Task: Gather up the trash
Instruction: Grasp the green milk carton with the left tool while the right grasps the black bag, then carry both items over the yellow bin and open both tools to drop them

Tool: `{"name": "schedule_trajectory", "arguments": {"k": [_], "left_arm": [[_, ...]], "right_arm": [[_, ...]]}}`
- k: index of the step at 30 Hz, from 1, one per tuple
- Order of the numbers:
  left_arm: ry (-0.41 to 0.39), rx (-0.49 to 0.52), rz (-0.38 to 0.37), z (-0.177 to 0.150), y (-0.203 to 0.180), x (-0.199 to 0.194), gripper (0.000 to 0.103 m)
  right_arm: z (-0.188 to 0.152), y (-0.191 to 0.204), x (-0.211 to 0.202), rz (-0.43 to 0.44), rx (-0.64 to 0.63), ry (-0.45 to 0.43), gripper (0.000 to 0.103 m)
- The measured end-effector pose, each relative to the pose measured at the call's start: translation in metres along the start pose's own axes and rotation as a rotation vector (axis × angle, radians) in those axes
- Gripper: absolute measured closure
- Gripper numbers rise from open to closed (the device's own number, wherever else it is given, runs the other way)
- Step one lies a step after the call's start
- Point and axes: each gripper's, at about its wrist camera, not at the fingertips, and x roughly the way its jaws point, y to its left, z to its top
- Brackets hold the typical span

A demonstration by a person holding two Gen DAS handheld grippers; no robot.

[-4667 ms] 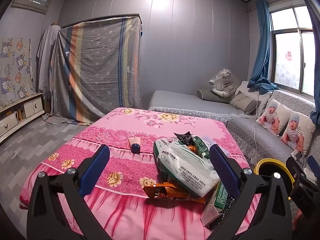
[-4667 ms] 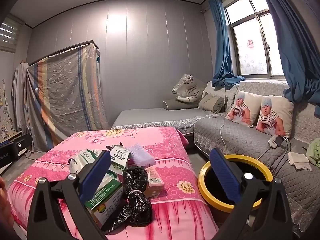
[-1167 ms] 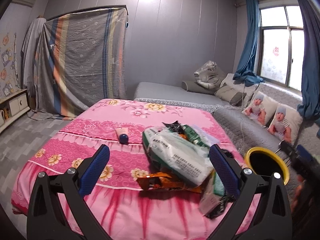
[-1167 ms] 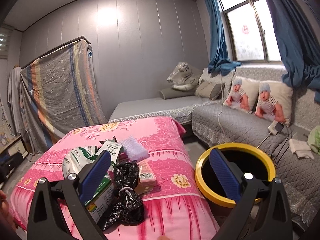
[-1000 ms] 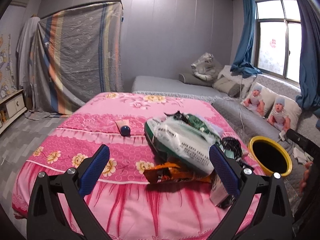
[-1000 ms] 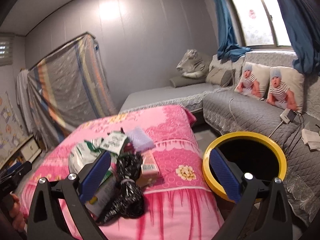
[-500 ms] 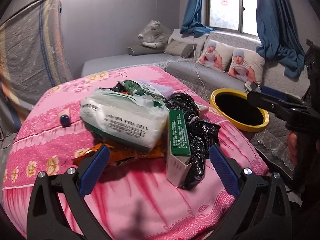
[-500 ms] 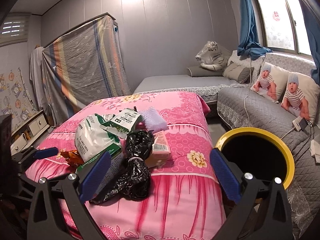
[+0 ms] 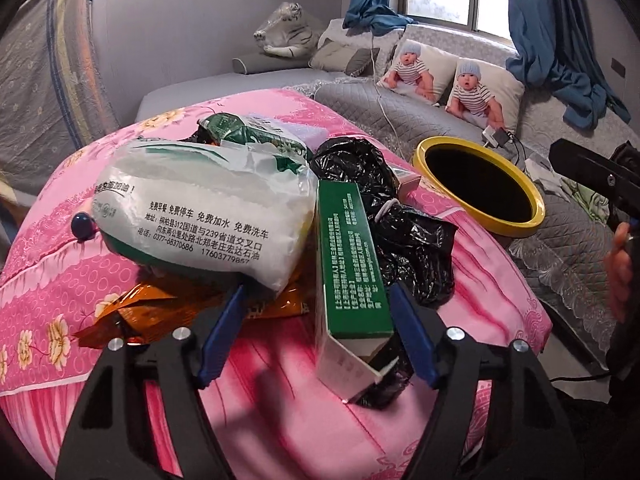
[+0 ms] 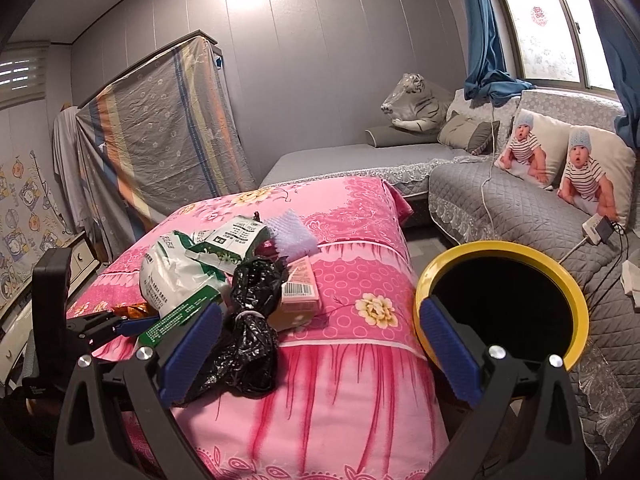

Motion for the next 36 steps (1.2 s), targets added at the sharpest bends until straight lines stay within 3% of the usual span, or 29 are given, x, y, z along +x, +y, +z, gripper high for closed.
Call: {"name": "schedule_trajectory", "arguments": {"k": [3,10,15,20,25,30,32,36], "left_arm": [[0.013,-0.025,-0.047,0.001,0.004,0.007,0.08],[-0.081,-0.095,-0.109,-0.011,0.017,-0.02,0.082],[-0.184,-0.174,-0.085,-0.02,0.037,-0.06,0.082],[-0.272,-0.212,-0.009,-0.025,0.049,-0.092,0.082],[-0.324,-0.231,0.008,-0.028,0.059,-0.11,0.082],[-0.341,-0.237,0.039,-0.032,0.069,-0.117,0.082],[-0.338,-0.249,0.046,-0.032,0.072,-0.116,0.082],[-0.342,-0.263,0.057,-0.032,0.073,-0.116,0.082]], "right_arm": [[0.001,-0.001,0.003,0.006,0.0,0.01,0.007],[0.001,0.016,0.028,0.071,-0.101,0.086,0.007],[-0.004,0.036,0.062,0.112,-0.174,0.198,0.009],[-0.004,0.056,0.091,0.102,-0.238,0.266,0.026],[-0.011,0.061,0.122,0.091,-0.254,0.36,0.046],[-0.021,0.063,0.14,0.086,-0.264,0.423,0.055],[-0.023,0.063,0.145,0.083,-0.26,0.435,0.067],[-0.012,0.061,0.132,0.153,-0.212,0.394,0.076]]}}
